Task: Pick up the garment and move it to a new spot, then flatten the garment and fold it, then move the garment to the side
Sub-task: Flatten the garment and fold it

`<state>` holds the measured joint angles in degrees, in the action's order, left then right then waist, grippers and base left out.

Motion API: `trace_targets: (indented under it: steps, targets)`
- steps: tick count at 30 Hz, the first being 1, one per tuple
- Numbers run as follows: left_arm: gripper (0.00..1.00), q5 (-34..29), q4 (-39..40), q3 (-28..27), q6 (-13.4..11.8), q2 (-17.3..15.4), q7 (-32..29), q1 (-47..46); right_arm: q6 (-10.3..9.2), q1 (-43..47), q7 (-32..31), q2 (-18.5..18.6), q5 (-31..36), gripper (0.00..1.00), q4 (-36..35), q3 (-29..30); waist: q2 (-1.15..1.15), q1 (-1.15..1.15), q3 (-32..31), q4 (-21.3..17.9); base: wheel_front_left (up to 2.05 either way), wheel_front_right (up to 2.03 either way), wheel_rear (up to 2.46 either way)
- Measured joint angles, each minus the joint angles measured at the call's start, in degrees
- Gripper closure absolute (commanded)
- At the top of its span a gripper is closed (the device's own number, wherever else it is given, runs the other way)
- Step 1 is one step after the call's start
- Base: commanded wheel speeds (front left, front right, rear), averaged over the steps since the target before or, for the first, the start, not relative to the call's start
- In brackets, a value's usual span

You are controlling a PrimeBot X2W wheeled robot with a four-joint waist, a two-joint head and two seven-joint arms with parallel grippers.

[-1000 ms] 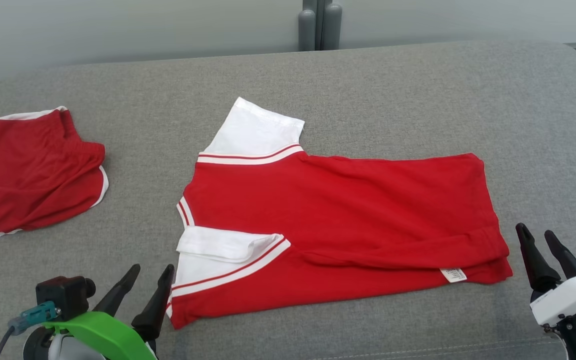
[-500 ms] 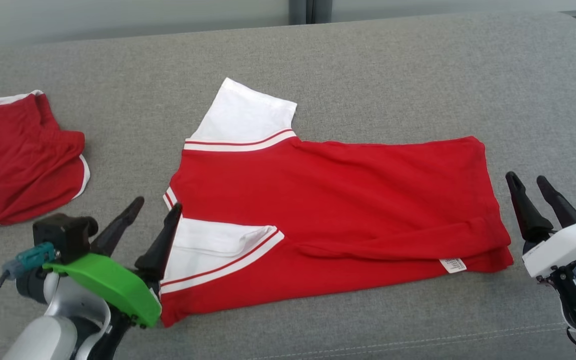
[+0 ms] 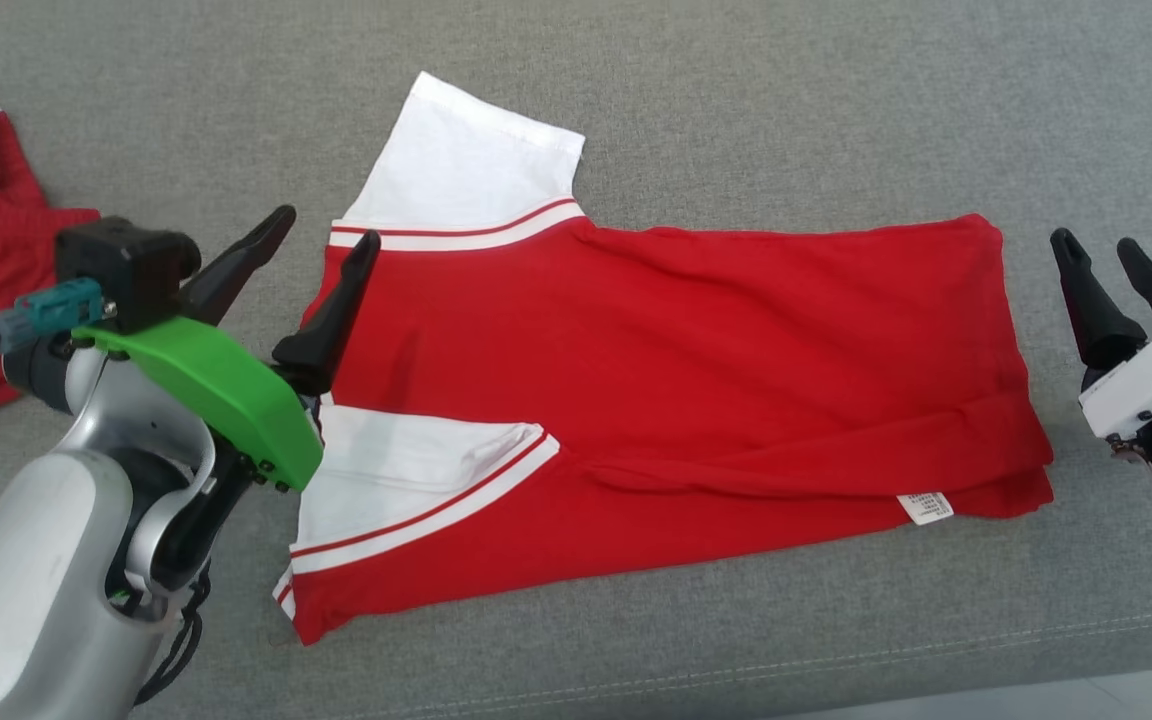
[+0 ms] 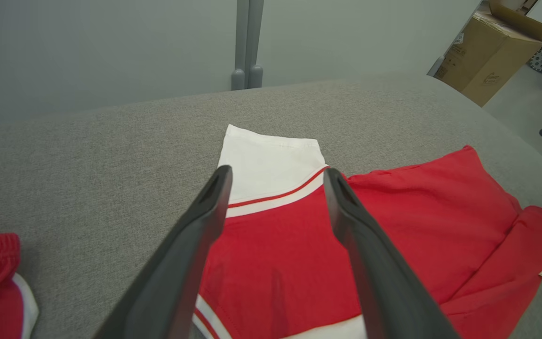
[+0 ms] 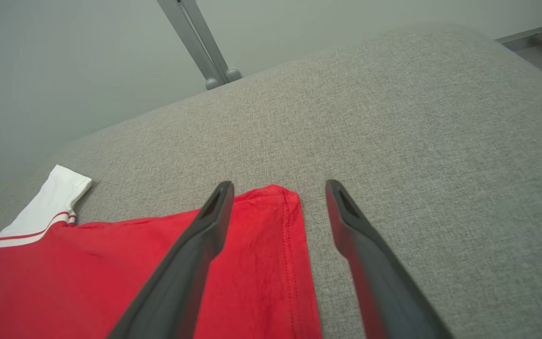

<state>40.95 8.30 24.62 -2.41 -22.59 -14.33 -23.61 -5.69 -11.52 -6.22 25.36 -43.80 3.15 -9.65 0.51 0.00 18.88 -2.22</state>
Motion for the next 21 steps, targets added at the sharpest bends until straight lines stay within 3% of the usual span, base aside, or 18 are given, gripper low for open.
trace_targets:
  steps: [9,21]
  targets:
    - [0.0,-1.0,-3.92,2.08,1.41,2.24,-3.1,-10.06,-0.56,-7.6,-3.55,-0.4,1.11,0.0,2.25,-0.69,0.0,0.0,7.11,-0.55,0.0,0.0,0.0]
    - [0.0,-3.53,-12.36,2.78,3.47,2.78,-6.3,-23.59,-0.94,-14.45,-6.11,-2.49,3.07,0.0,4.92,-3.76,0.0,0.0,15.01,-1.24,0.0,0.0,0.0]
